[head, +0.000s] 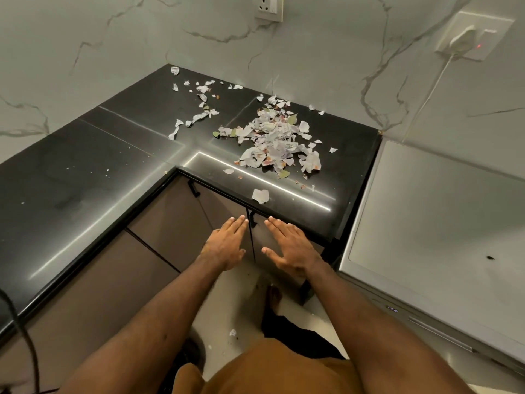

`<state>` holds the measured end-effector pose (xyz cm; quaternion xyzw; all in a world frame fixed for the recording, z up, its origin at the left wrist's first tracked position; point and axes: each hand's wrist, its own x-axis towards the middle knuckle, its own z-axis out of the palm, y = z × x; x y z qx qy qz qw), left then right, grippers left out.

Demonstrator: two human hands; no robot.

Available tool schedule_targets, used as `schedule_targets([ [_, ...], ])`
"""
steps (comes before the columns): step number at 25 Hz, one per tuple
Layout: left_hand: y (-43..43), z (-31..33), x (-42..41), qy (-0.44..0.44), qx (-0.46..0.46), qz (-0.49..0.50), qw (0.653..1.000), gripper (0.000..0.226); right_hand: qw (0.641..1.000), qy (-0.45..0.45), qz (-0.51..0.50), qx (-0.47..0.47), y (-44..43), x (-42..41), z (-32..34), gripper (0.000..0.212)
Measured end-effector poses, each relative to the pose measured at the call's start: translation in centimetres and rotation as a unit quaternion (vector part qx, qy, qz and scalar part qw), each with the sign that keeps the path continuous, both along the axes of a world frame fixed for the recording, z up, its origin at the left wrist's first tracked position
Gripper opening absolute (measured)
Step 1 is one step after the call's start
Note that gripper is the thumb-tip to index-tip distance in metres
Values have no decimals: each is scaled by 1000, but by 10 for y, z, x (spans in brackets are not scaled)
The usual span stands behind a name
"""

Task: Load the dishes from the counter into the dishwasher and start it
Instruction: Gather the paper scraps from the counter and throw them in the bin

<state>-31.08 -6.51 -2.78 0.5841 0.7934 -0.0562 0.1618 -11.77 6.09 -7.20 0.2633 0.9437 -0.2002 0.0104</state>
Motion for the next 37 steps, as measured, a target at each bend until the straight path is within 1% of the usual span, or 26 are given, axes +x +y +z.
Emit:
schedule_targets([
  [3,28,-2,-21,12,-14,-43,999,91,999,-16,30,7,23,-36,-5,83],
  [6,67,-3,-46,29,-41,-93,994,94,999,-32,37,21,52,-68,-12,83],
  [9,106,-2,-72,15,-60,-110,992,96,999,-19,23,17,85,-93,-15,79],
  [11,130,-1,-86,8,-58,-109,992,99,1000,-15,12,8,111,-108,-14,74],
  [13,151,-3,-101,-7,-51,-66,996,109,1000,-21,4,0,140,-123,-12,70],
  [14,160,-6,-111,-22,-56,-16,998,121,1000,-25,1,-6,153,-132,-12,69],
  [16,167,-11,-129,-42,-98,83,991,147,999,-31,-6,-6,171,-144,-12,67],
  [17,168,-13,-137,-41,-121,102,987,155,999,-30,-10,-1,176,-149,-13,66],
  [19,174,-16,-149,-48,-131,93,986,160,1000,-14,-25,5,180,-156,-14,65],
  [22,193,-14,-158,-125,-95,35,987,151,996,56,-61,11,178,-164,-15,63],
  [24,209,-10,-164,-218,-46,8,975,130,994,88,-64,27,177,-172,-12,61],
  [25,215,-7,-168,-258,-16,18,966,118,993,95,-60,30,176,-177,-11,61],
  [26,220,-4,-173,-276,13,44,960,109,993,98,-54,32,174,-181,-10,61],
  [27,222,-3,-178,-272,39,74,959,102,994,95,-42,34,172,-184,-10,61],
  [29,220,-4,-191,-229,62,111,965,91,996,80,10,47,164,-193,-12,62],
  [31,216,-13,-209,-179,55,94,978,82,993,48,92,56,156,-208,-17,64],
  [33,213,-14,-229,-139,39,67,987,78,985,18,159,61,150,-224,-23,67],
  [35,212,-11,-252,-114,42,45,992,78,984,-6,166,66,155,-238,-23,74],
  [36,211,-10,-262,-104,50,37,993,77,988,-15,140,62,161,-243,-20,78],
  [37,210,-9,-273,-94,60,31,993,76,994,-18,91,53,169,-247,-18,81],
])
